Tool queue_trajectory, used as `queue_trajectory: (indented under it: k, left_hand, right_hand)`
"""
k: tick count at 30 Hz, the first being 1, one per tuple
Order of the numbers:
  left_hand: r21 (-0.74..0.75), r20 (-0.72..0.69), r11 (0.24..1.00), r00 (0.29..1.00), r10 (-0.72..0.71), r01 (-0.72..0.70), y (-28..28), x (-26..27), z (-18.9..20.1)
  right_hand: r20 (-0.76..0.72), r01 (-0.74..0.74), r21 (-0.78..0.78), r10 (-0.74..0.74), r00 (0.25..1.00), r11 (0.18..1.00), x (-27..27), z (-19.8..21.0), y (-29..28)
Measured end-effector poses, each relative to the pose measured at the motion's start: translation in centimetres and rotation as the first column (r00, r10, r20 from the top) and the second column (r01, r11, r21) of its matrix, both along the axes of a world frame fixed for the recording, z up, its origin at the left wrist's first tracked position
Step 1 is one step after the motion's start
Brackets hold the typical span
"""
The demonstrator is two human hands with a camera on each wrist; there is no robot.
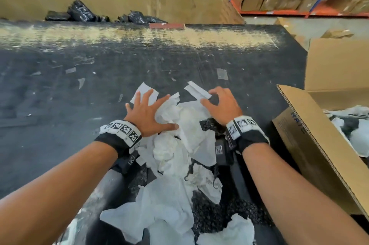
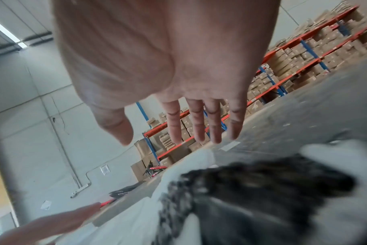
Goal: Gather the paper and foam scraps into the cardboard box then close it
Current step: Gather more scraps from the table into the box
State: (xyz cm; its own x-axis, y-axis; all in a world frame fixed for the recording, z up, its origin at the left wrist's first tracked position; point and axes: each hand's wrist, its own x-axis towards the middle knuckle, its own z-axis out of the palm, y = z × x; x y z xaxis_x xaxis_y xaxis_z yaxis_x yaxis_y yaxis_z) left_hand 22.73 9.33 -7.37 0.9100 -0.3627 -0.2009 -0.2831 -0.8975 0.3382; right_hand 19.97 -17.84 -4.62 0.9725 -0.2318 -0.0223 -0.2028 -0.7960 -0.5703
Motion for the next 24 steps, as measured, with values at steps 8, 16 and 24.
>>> queue_trajectory:
  k: [8,16,24]
  left_hand:
    - [0.062,-0.202,0.993,0.976,-0.084,0.099,-1.0,0.1,-0.8]
    - [0.107,-0.138,0.972,0.971,-0.196,0.212,-0.7,-3.6,-0.4]
    - [-0.057,0.150,0.998,0.988,-0.023,0.032,-0.9,-7.1,2.4]
  right_hand:
    - [-0.460,-0.375,0.048,0.354,0.814,0.926,4.3,0.4,3.6]
    - [-0.394,-0.585,-0.147,0.496,0.774,0.797,-3.7,-2.4,5.7]
    - [-0.071,-0.397,-0.233,0.391,0.918,0.888,-6.5,-1.0,7.4]
